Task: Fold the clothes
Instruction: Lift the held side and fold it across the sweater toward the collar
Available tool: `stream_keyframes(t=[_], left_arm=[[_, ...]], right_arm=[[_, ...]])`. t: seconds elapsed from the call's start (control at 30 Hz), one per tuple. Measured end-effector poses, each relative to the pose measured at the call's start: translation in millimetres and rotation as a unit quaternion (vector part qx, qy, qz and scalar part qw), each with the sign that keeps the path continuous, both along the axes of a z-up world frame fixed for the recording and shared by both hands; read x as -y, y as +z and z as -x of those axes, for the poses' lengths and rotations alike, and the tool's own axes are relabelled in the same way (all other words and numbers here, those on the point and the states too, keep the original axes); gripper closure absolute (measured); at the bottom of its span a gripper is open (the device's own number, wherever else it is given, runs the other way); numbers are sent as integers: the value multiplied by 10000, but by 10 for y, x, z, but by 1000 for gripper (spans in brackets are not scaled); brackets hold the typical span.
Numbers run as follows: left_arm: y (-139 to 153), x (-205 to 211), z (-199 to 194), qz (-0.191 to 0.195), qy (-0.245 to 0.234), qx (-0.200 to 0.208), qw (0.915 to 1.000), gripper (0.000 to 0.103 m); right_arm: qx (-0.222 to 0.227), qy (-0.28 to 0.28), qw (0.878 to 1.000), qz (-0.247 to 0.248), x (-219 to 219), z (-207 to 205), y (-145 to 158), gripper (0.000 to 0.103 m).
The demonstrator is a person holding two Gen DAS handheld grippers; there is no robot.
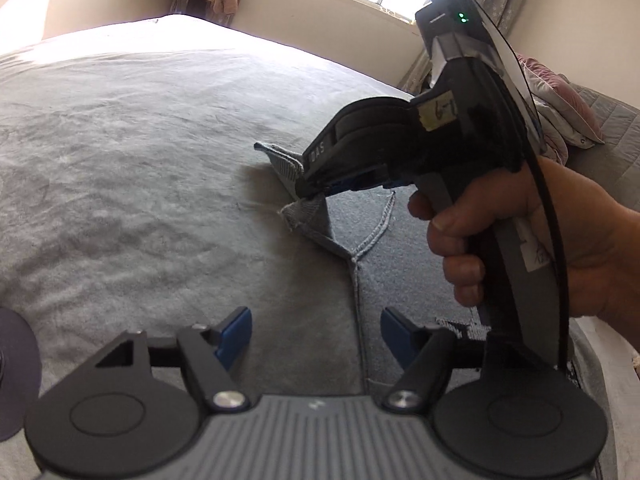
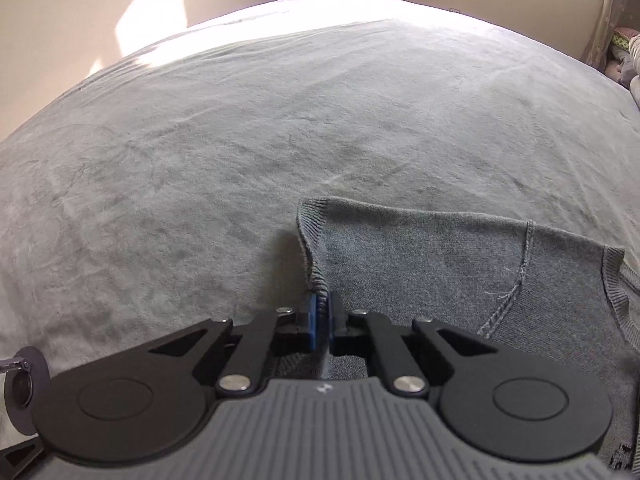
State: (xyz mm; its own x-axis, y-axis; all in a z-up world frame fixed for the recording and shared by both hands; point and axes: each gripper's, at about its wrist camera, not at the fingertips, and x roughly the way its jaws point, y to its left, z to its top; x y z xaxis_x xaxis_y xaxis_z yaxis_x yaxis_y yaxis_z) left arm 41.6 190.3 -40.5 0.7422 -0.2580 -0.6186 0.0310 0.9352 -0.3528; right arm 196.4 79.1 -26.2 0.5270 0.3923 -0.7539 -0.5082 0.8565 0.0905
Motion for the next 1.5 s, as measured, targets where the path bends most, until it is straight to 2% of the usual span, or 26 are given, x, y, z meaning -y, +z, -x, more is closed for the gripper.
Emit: stream_keyframes(t=[0.1,0.23,0.33,0.67,0.83,1.0,1.13,1.27,1.4,1.5], left_arm=[[-1,68,-37,241,-307,-52,9992,47],[38,240,-47,242,-736,46,9970,64],[69,364,-37,219,-1021,152,9944,70],[152,695,-28,266,-1703,441,9840,71],[217,822,-33,269,-1988,656,9775,71],[186,927,-144,284,-2156,620,9741,71],[162,1002,-150,322,-2272,537,9718,71],[106,1077,-216,365,-2384,355,9698,71],[36,1148,-253,287,-2517,122,9673,71],[-6,1213,-259,189,-2600,23,9654,71]], right_arm=[[-96,-223,9985,-480,254,-28,102,98],[-249,-538,9920,-1111,626,-47,206,98],[-283,-796,9869,-1371,890,-55,229,98],[-408,-1580,9715,-1720,1768,36,106,98],[-505,-1867,9680,-1599,2039,97,-11,98],[-393,-1954,9653,-1689,2280,215,26,98],[-37,-1801,9692,-1682,2387,335,166,98],[351,-1668,9764,-1329,2450,456,178,98],[186,-1605,9816,-1013,2483,461,-20,96],[-58,-1627,9804,-1107,2540,404,-157,86]])
